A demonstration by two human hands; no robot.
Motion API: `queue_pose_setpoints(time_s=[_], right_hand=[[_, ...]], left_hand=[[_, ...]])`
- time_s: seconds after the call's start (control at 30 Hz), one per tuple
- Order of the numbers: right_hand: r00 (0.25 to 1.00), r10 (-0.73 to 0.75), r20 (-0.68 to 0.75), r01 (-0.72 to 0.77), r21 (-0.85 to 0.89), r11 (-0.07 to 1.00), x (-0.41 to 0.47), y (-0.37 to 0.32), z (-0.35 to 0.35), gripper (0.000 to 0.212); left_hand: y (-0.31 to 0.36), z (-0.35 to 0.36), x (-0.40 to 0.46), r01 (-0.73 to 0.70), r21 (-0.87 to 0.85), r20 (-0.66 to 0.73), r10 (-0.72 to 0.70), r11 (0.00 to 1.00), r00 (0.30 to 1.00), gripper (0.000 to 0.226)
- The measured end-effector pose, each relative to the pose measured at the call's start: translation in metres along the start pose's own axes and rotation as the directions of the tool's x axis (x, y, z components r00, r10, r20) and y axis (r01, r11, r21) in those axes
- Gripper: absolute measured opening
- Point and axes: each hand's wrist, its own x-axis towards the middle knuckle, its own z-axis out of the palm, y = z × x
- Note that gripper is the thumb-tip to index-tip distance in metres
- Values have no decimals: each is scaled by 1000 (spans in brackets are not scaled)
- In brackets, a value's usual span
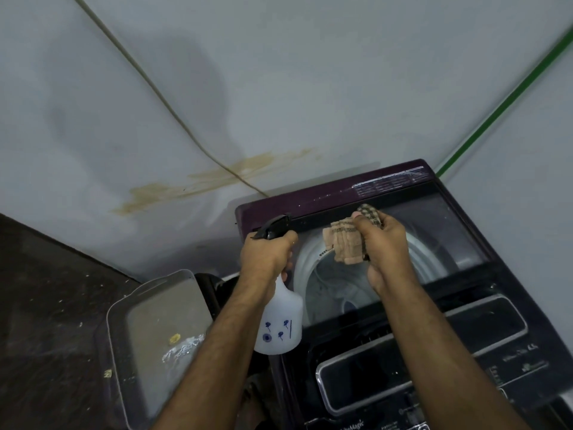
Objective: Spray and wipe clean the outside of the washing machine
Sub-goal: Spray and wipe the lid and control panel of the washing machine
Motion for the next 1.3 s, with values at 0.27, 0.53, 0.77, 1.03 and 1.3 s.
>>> queue_pose_setpoints(time_s=[0.27, 0.53, 0.77, 1.03, 1.3], right_hand=[[1000, 5, -17, -5, 6, 1000, 9, -4, -7, 42], [998, -5, -64, 7, 31, 999, 16, -13, -31, 44], [990, -47, -130, 54, 48, 997, 23, -19, -60, 42], [987, -43, -155, 55, 74, 996, 23, -17, -85, 40], [978, -39, -203, 60, 97, 993, 17, -16, -111, 44]], left_hand=[[17, 36, 1, -37, 49, 67, 33, 998, 997, 21], [23, 75, -3, -37, 55, 110, 31, 998, 993, 8], [29, 106, -6, -64, 29, 123, 60, 998, 991, 8], [24, 141, -15, -66, 92, 176, 50, 994, 983, 15], [0, 136, -29, -106, 214, 272, 45, 971, 961, 3]])
